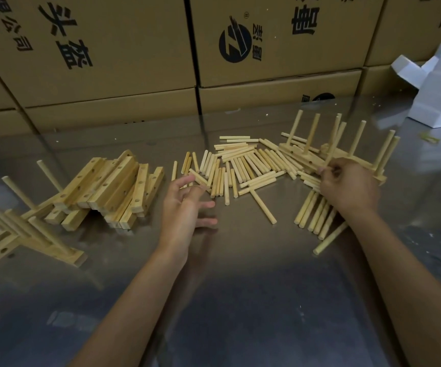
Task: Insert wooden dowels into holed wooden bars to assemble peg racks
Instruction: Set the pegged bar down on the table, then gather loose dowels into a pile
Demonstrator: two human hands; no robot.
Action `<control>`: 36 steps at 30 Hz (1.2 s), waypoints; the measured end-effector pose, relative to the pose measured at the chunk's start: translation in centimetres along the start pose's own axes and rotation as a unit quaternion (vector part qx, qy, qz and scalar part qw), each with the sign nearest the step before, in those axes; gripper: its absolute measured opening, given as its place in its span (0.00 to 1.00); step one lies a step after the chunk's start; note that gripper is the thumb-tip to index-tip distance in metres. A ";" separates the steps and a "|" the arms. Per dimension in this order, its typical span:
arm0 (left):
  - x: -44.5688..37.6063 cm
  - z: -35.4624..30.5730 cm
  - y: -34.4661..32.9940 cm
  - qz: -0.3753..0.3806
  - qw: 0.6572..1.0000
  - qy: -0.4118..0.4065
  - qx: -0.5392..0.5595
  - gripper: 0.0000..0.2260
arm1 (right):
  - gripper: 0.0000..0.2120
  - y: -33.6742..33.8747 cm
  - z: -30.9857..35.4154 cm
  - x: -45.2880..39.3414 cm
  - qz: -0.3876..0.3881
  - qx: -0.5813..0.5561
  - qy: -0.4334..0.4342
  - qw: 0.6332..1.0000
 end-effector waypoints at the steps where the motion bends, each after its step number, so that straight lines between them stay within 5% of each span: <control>1: 0.0 0.0 0.0 -0.001 1.000 0.000 0.001 0.12 | 0.09 -0.2 0.4 0.1 0.005 -0.003 0.013 1.000; 11: 0.2 -0.1 -0.2 -0.001 1.000 0.003 0.000 0.10 | 0.04 -2.9 4.2 2.4 0.057 -0.053 0.111 0.991; 14: 0.6 -1.1 -1.2 0.028 0.993 -0.077 -0.090 0.10 | 0.09 -2.5 4.1 2.5 0.040 -0.061 0.102 0.992; 17: 2.9 -2.1 -4.7 0.145 0.937 -0.211 -0.238 0.11 | 0.10 0.2 2.1 1.2 -0.038 -0.038 0.049 0.997; 22: 9.1 -0.4 -11.2 0.351 0.762 -0.351 -0.417 0.23 | 0.13 3.5 -1.7 -0.5 -0.101 0.004 -0.040 0.994; 24: 10.6 0.6 -12.4 0.403 0.718 -0.359 -0.440 0.25 | 0.14 3.8 -2.3 -0.4 -0.109 0.025 -0.061 0.992; 28: 11.2 2.0 -12.8 0.436 0.692 -0.338 -0.465 0.24 | 0.13 3.2 -2.9 0.0 -0.091 0.051 -0.082 0.991; 36: 10.3 2.1 -12.2 0.417 0.711 -0.322 -0.466 0.24 | 0.13 1.5 -2.1 0.0 -0.028 0.051 -0.045 0.997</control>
Point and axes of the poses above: each hand's wrist, its own x-axis away from the middle knuckle, its own y-axis out of the back of the hand, z = x × y, the point moved 9 cm from there along -x, towards the middle knuckle, and after that the axes turned 6 degrees about -y, right-handed, at the moved point
